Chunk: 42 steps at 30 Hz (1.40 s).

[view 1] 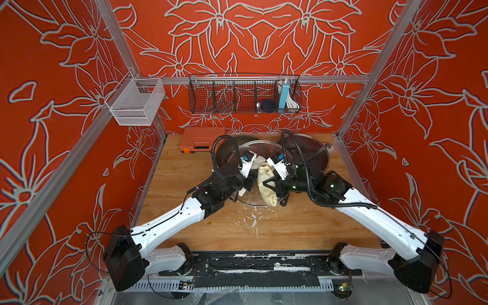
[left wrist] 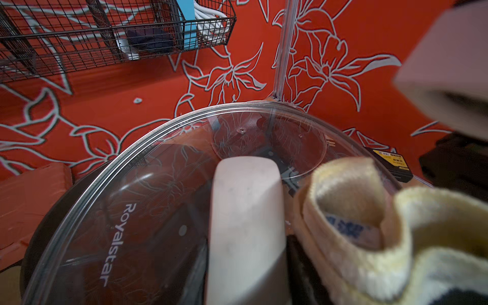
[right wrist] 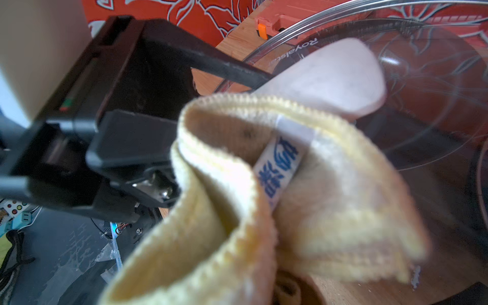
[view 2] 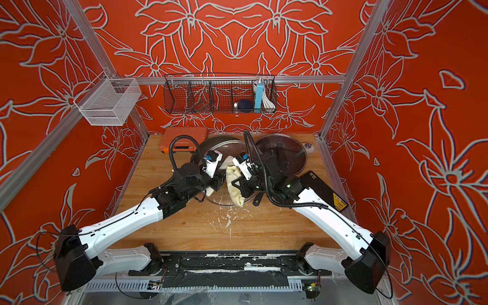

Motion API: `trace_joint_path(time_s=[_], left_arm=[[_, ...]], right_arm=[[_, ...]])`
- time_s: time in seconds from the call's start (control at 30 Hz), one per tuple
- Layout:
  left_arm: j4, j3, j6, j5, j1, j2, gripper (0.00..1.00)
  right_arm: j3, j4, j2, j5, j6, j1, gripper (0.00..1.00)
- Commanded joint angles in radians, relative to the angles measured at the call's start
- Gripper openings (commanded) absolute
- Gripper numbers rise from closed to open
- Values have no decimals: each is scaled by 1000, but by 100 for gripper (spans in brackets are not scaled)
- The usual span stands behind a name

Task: Wipe the pot lid with a cloth
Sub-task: Wipe the pot lid, then place the cleaning item at the center of the board.

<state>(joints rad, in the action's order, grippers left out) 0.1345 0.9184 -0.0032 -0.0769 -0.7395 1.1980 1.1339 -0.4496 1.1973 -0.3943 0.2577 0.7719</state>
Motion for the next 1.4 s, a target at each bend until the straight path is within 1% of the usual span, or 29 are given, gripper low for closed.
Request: trace_joint_path(time_s=[0.0, 0.13, 0.3, 0.4, 0.57, 0.67, 0.73, 0.83, 1.03, 1.23, 1.37], left_arm=[[287, 101, -43, -12, -4, -46, 0], [286, 90, -13, -35, -4, -51, 0], [284, 79, 34, -44, -4, -61, 0], [265, 79, 50, -56, -5, -68, 0], [255, 61, 48, -78, -3, -92, 0], [240, 62, 45, -95, -1, -95, 0], [232, 62, 48, -104, 2, -94, 0], [217, 65, 48, -109, 15, -90, 0], [146, 106, -13, -118, 86, -58, 0], [154, 109, -40, -91, 176, -15, 0], [217, 100, -28, -76, 221, 24, 0]], right_arm=[[-9, 13, 6, -1, 18, 19, 0], [-11, -41, -32, 87, -11, 14, 0], [-22, -90, -88, 119, -33, -35, 0], [-32, -117, -117, 125, -41, -92, 0], [-52, -149, -158, 108, -45, -222, 0], [-37, -179, -160, 125, -62, -262, 0], [-35, -169, -168, 114, -74, -263, 0], [-36, -142, -185, 44, -87, -262, 0], [-66, -103, -244, -40, -127, -231, 0], [-85, -94, -250, -20, -146, -142, 0], [-91, -75, -227, 1, -143, -84, 0]])
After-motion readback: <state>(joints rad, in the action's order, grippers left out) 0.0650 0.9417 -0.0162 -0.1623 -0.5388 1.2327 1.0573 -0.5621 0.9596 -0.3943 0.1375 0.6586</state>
